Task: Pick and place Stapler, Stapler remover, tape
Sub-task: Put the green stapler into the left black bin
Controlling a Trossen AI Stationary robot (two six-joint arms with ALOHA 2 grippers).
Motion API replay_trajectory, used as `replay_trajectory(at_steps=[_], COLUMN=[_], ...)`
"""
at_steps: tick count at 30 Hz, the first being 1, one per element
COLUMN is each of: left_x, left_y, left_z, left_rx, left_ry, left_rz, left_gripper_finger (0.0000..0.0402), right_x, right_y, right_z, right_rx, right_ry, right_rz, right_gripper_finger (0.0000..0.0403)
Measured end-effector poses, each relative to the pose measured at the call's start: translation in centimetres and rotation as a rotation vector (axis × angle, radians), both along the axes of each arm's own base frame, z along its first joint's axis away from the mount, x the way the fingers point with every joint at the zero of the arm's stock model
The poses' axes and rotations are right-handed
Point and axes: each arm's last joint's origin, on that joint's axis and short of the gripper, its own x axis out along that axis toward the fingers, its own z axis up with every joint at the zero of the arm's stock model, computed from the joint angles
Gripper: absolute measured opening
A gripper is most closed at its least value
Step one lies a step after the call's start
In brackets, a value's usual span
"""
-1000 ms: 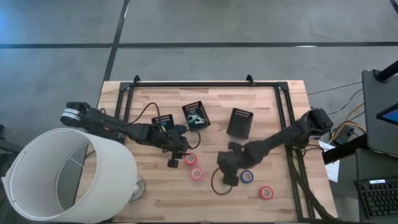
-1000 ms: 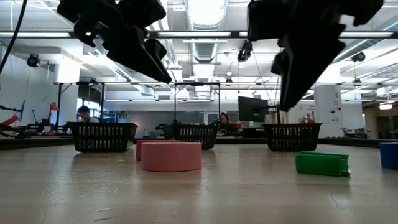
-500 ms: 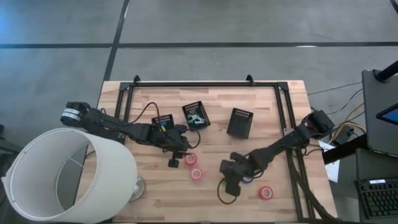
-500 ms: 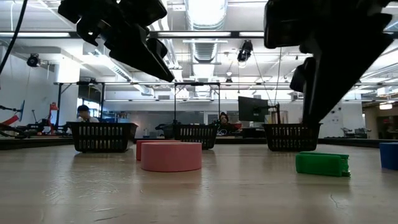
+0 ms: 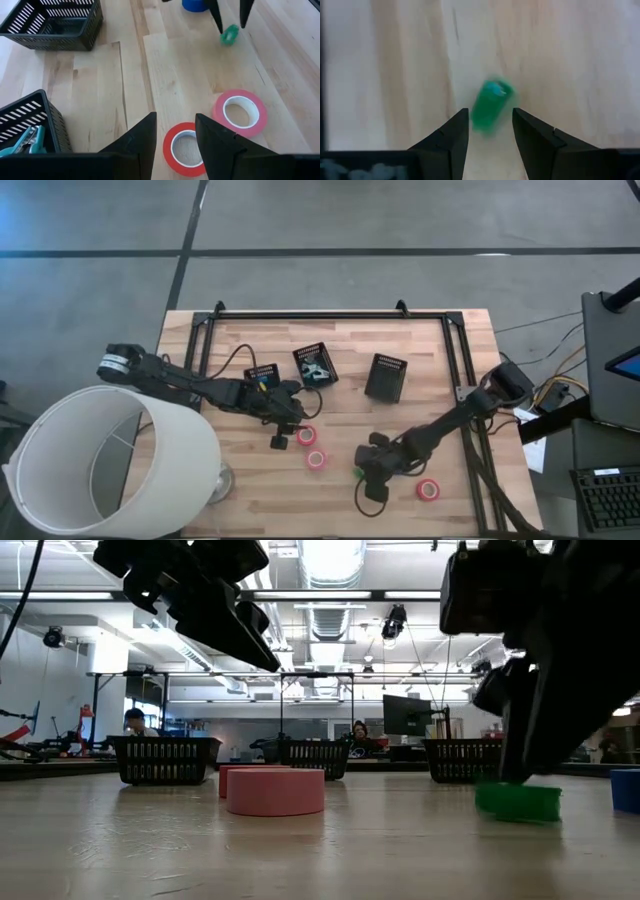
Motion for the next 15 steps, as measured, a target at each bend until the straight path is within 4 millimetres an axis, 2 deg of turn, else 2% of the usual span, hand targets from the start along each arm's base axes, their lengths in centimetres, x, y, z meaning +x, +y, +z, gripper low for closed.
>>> replay_trajectory(at_steps=[6, 11, 15], left_x=[-0.01, -0.01, -0.02], left_y=[0.00, 0.00, 0.00], left_z=[0.02, 0.04, 0.04], left_rx=[0.000, 0.000, 0.005], left_ry=[-0.001, -0.002, -0.002], left_rz=[0.000, -0.001, -0.004], left_gripper_finger=[0.0138, 0.0138, 0.0138], right_x=[0.20, 0.28, 0.36], right_y=[0.11, 0.01, 0.20], right_z=[-1.22, -1.31, -1.08], right_rx=[-0.033, -0.071, -0.116], right_ry=[0.022, 0.001, -0.032], right_rz=[0.005, -0.011, 0.042], right_gripper_finger=[0.0154, 0.0156, 0.0152])
